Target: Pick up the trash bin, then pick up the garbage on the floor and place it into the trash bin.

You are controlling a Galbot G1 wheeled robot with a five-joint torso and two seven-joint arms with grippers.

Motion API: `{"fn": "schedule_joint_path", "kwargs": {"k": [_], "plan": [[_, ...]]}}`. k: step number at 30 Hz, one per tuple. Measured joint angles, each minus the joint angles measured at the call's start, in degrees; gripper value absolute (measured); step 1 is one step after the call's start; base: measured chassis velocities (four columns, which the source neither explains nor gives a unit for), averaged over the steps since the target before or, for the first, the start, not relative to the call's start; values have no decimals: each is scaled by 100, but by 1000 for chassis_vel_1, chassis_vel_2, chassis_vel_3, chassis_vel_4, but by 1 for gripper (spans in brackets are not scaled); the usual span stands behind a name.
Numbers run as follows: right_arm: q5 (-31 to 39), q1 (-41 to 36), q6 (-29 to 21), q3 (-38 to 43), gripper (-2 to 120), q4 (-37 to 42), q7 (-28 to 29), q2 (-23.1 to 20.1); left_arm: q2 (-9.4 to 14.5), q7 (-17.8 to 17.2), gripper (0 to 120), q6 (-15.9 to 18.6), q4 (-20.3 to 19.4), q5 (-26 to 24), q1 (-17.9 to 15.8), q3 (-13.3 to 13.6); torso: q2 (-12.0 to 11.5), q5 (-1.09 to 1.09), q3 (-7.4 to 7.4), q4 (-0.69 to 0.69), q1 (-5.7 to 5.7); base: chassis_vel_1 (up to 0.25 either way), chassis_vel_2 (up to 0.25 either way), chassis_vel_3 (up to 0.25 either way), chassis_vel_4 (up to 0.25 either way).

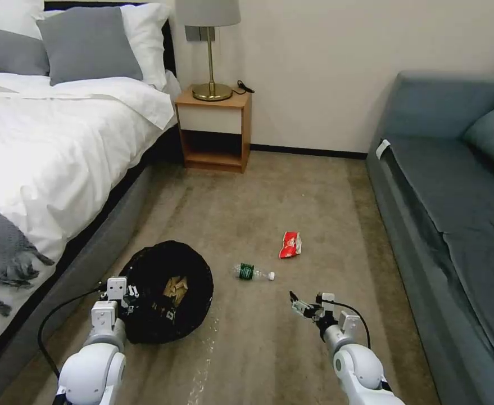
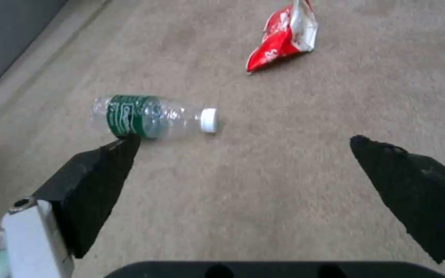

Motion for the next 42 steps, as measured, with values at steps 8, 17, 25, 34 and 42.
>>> {"fn": "schedule_joint_path", "kwargs": {"k": [8, 17, 25, 34, 42], "plan": [[2, -15, 50, 23, 100, -50, -63, 11, -2, 3, 2, -1, 1, 12, 0, 49, 0, 0, 0, 0, 0, -65, 48, 62, -57], [16, -30, 66, 52, 100, -87, -77, 19, -10, 3, 2, -1, 8, 25, -22, 88, 0, 0, 0, 0, 0, -5, 3, 6, -3], [9, -51, 104, 71, 100, -147, -95, 37, -8, 39, 2, -29, 18, 28, -2, 71, 0, 0, 0, 0, 0, -66, 76, 78, -68], [-27, -82, 151, 114, 100, -220, -137, 72, -1, 49, 2, -51, 30, 31, 15, 83, 0, 0, 0, 0, 0, -82, 83, 79, -97], [-31, -97, 185, 166, 100, -259, -167, 90, 23, 54, 2, -52, 48, 33, -24, 123, 0, 0, 0, -1, 0, -91, 87, 82, -90]]}}
